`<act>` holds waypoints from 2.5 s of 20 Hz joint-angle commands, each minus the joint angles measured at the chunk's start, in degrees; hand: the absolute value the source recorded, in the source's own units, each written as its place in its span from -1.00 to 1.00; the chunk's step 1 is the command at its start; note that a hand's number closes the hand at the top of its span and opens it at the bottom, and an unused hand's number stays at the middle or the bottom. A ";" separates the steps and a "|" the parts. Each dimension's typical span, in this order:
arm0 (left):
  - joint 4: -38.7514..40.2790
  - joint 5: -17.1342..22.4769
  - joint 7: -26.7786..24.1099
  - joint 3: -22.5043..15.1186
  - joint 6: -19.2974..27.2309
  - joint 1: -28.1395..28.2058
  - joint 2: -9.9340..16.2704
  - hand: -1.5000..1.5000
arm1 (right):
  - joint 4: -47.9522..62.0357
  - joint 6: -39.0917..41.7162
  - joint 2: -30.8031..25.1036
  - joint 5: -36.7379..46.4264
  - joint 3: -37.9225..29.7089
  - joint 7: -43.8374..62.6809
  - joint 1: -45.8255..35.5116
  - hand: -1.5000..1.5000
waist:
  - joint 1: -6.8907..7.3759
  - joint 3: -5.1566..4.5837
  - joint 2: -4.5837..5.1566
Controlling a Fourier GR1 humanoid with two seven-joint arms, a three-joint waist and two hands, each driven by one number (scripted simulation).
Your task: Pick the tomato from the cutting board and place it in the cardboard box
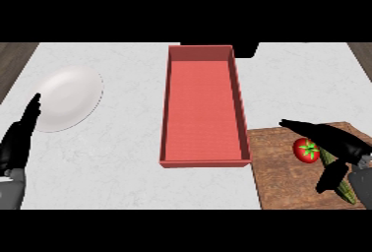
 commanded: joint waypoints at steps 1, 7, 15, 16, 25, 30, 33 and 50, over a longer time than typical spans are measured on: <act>-6.95 -0.84 4.45 -0.13 -1.15 2.16 -0.68 0.00 | -0.39 1.84 0.97 1.40 -2.18 1.61 0.19 -1.00 | 0.04 0.02 -0.08; -3.13 -1.93 -0.42 0.53 0.01 2.90 -0.80 0.00 | 5.82 -18.11 6.56 8.71 -0.71 -2.53 -1.53 1.00 | 0.24 0.03 0.00; -1.38 -1.43 -0.12 -0.30 -1.43 -1.56 -1.81 0.00 | 19.42 -17.41 -0.40 10.15 -1.00 -20.78 -18.34 1.00 | 4.10 0.25 1.52; -2.91 -1.83 1.26 -2.04 -1.79 -2.57 -2.83 0.00 | 19.68 -16.67 -0.65 10.59 0.44 -23.53 -20.04 1.00 | 4.85 0.33 1.67; -2.38 -2.77 0.15 -2.63 -1.05 -1.78 -3.73 0.00 | 37.65 -27.97 -3.97 9.60 -6.59 -39.29 -34.83 1.00 | 5.46 0.30 1.84; 0.56 -2.23 -0.78 -0.97 -1.30 -2.76 -2.76 0.00 | 40.46 -29.11 -3.68 3.17 -12.17 -49.14 -40.77 1.00 | 3.87 0.21 1.59; -1.60 -2.99 -0.21 -1.95 -1.31 -1.24 -3.01 0.00 | 43.32 -27.25 -2.61 1.41 -12.63 -52.12 -44.13 1.00 | 4.06 0.20 1.25; -2.21 -2.51 1.72 1.27 -1.18 -0.71 -1.51 0.00 | 47.97 -10.76 15.29 -5.07 -9.32 -33.47 -59.90 1.00 | 1.16 -0.02 0.15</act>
